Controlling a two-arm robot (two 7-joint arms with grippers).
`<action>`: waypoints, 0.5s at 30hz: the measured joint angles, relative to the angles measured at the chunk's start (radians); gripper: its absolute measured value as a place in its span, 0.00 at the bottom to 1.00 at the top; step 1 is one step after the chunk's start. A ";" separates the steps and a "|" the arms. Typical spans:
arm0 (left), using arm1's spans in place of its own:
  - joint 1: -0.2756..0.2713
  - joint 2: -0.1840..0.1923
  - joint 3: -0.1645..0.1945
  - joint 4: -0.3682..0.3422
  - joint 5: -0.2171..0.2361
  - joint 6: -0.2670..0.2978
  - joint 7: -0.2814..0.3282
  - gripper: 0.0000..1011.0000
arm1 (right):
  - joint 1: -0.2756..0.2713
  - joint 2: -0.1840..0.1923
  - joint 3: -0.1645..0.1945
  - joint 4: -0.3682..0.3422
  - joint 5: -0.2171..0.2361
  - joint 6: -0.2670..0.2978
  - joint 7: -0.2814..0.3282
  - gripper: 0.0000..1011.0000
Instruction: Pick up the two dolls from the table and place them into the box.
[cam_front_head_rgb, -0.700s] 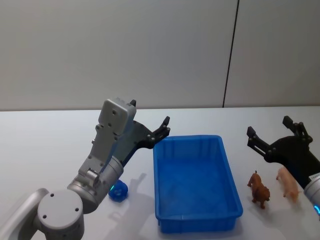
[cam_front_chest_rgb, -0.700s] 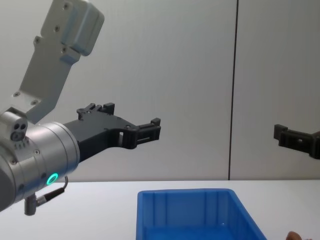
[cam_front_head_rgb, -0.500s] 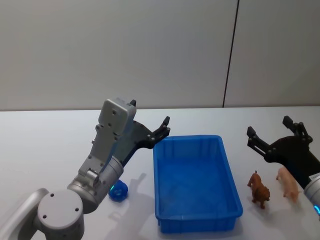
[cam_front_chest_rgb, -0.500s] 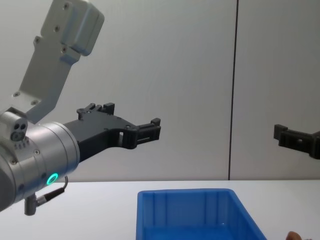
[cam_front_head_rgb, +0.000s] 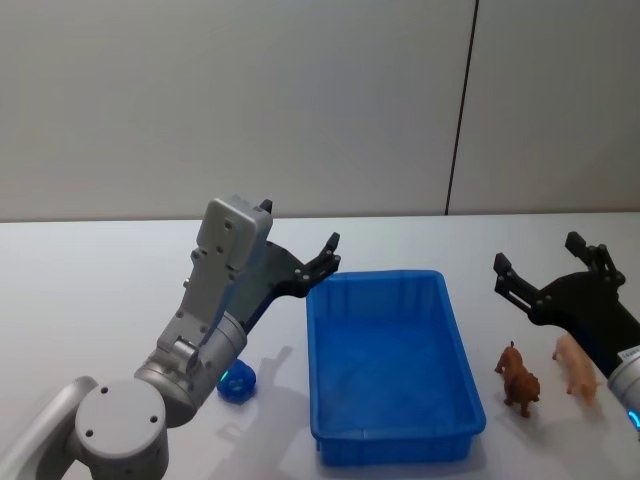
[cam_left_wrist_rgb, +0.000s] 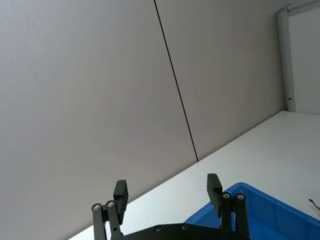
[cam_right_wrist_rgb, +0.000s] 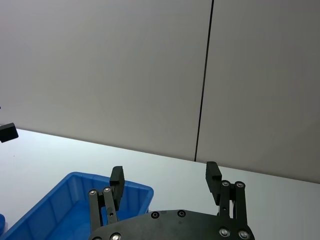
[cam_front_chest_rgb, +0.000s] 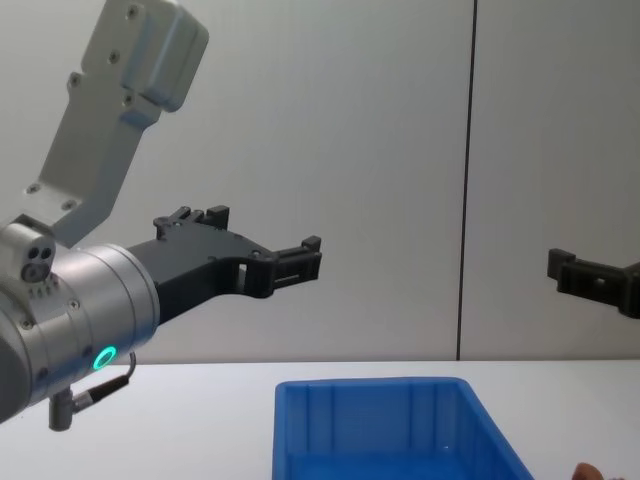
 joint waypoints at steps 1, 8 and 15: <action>0.000 0.000 0.000 0.000 0.000 0.000 0.000 0.99 | 0.000 0.000 0.000 0.000 0.000 0.000 0.000 0.99; 0.000 0.000 0.000 0.000 0.000 0.000 0.000 0.99 | 0.000 0.000 0.000 0.000 0.000 0.000 0.000 0.99; 0.000 0.000 0.000 0.000 0.000 0.000 0.000 0.99 | 0.000 0.000 0.000 0.000 0.000 0.000 0.000 0.99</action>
